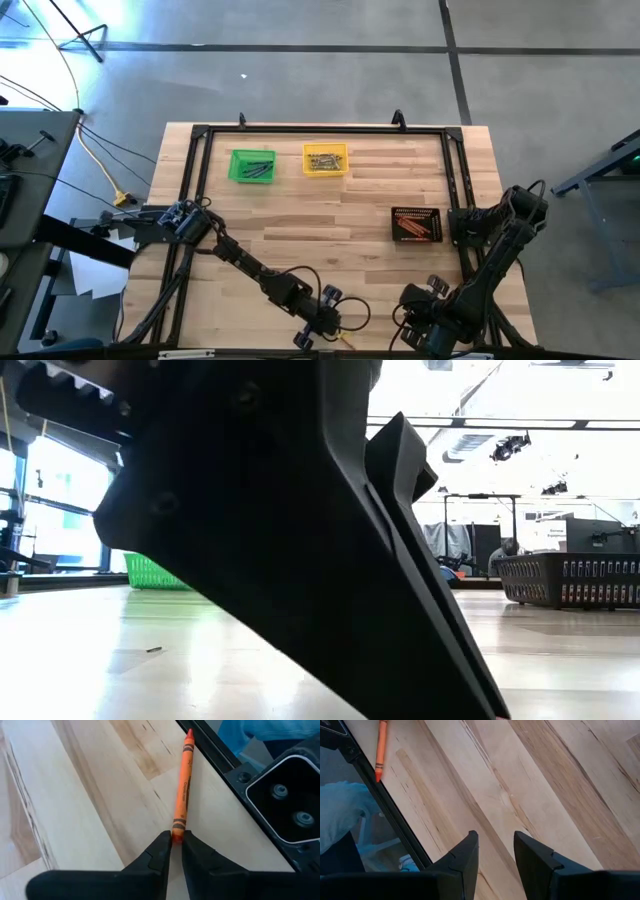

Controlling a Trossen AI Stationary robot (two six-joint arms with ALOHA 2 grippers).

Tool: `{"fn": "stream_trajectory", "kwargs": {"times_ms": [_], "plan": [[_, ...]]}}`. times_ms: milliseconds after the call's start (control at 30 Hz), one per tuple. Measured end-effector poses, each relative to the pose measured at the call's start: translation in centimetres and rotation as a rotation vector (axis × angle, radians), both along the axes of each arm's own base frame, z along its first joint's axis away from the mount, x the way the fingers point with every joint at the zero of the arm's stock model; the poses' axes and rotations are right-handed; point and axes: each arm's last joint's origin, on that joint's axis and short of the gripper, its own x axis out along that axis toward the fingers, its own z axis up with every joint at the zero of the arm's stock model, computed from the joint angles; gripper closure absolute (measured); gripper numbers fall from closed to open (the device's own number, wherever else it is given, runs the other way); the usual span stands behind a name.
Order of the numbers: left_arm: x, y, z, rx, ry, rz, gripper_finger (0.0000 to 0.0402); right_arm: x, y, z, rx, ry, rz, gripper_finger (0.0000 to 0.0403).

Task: Sort crayons
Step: Put the orange crayon into the black bin

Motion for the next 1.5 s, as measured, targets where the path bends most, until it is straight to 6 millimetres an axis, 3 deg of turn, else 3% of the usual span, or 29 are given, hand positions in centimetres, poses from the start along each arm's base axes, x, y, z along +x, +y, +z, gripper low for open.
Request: {"fn": "stream_trajectory", "kwargs": {"times_ms": [533, 1500], "plan": [[0.0, 0.1, -0.1, -0.007, 0.012, 0.011, 0.04, 0.0, 0.0, 0.0, 0.0, 0.0, 0.0, 0.0284], [2.1, 4.0, 0.0, -0.144, 0.056, 0.396, 0.0401, 0.0, 0.0, 0.0, 0.003, -0.003, 0.0, 0.0284]]}}
